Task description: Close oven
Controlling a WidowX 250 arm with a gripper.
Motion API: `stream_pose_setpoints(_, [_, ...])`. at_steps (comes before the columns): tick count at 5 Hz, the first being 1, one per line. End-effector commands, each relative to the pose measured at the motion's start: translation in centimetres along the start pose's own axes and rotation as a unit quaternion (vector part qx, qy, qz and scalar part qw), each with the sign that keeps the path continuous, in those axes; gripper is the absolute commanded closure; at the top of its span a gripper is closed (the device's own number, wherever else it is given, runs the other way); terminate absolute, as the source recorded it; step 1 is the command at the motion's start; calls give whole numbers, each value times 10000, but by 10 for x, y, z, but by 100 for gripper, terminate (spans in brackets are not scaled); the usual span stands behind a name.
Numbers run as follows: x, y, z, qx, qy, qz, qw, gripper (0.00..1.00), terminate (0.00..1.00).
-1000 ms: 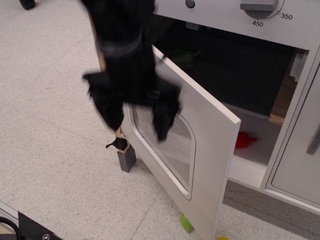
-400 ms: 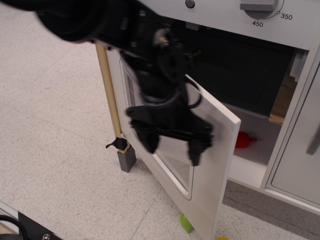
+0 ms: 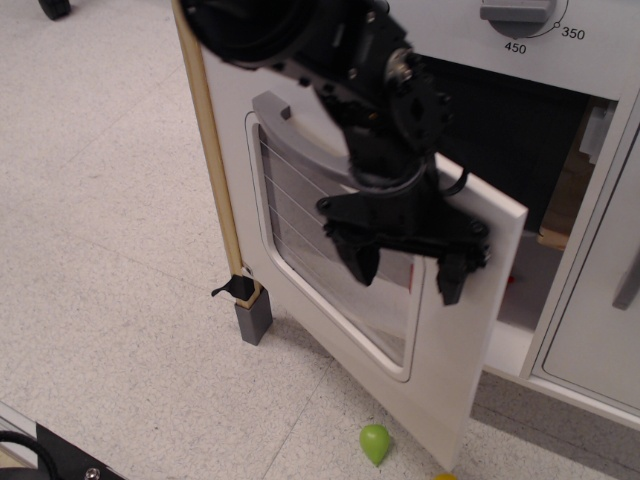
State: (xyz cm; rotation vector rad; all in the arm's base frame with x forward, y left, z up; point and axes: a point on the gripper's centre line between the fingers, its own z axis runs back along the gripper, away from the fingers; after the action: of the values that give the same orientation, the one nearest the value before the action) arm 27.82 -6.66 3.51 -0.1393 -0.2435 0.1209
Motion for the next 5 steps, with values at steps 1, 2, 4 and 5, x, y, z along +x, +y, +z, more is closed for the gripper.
stream_pose_setpoints(1, [67,-5,8,-261,-400,520,9975,0,0])
stream_pose_setpoints(2, [91,-6,8,-439,-633,783,9939,0,0])
stream_pose_setpoints(4, [119,-1,2,-359,-935,995,9900,0,0])
stream_pose_setpoints(5, [126,5,0,-342,-974,1089,9887,0,0])
